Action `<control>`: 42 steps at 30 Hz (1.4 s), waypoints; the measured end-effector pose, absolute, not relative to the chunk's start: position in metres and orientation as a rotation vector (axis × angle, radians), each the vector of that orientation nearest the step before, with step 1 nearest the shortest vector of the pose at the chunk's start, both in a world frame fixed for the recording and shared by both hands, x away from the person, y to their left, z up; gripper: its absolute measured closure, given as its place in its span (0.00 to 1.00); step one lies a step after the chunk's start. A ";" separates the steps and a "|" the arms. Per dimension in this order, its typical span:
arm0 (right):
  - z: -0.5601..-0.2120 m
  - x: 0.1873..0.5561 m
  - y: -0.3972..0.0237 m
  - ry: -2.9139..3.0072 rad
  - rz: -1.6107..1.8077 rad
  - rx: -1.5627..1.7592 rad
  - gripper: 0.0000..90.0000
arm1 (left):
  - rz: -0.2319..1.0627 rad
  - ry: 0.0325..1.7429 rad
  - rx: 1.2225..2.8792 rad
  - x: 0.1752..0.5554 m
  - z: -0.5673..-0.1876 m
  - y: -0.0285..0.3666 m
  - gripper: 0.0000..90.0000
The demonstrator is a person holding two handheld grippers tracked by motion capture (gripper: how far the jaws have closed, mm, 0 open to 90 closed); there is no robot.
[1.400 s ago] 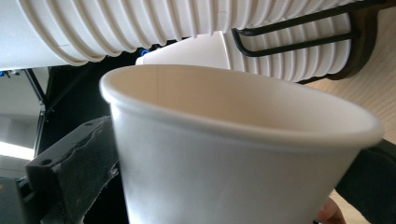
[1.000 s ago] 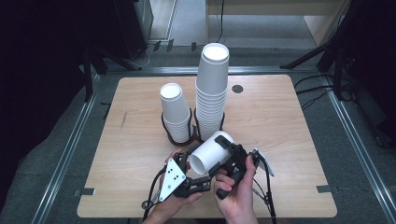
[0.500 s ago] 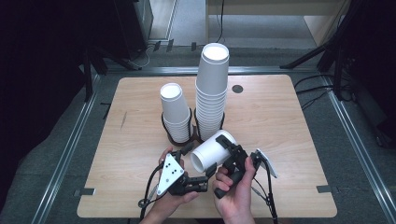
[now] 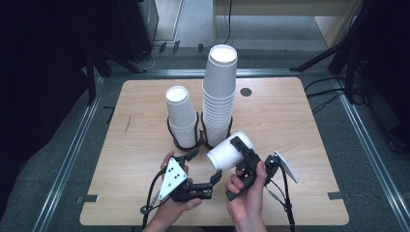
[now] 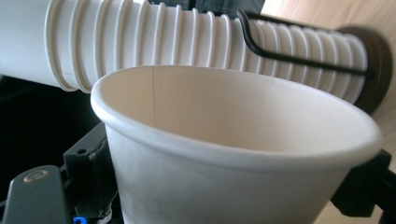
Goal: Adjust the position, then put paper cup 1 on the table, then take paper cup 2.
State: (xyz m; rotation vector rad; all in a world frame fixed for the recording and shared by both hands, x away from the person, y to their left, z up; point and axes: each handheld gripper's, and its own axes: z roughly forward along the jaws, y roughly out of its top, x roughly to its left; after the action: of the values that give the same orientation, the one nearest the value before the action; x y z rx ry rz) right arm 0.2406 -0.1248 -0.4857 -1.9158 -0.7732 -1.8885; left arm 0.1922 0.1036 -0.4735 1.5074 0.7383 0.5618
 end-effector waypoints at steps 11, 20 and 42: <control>-0.462 0.229 -0.120 -1.285 -2.196 -2.081 0.14 | 0.540 0.762 1.512 0.195 -0.473 0.109 0.08; -0.451 0.222 -0.121 -1.648 -2.338 -2.132 0.14 | 0.528 0.780 1.514 0.197 -0.474 0.110 0.08; -0.448 0.231 -0.123 -2.105 -2.547 -2.009 0.14 | 0.512 0.807 1.513 0.200 -0.474 0.115 0.08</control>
State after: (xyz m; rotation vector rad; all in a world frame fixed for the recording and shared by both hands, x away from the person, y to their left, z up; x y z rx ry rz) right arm 0.2306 -0.1225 -0.4483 -2.0088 -2.1046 -2.5466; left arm 0.2005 0.1154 -0.4742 1.5127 0.8070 0.5120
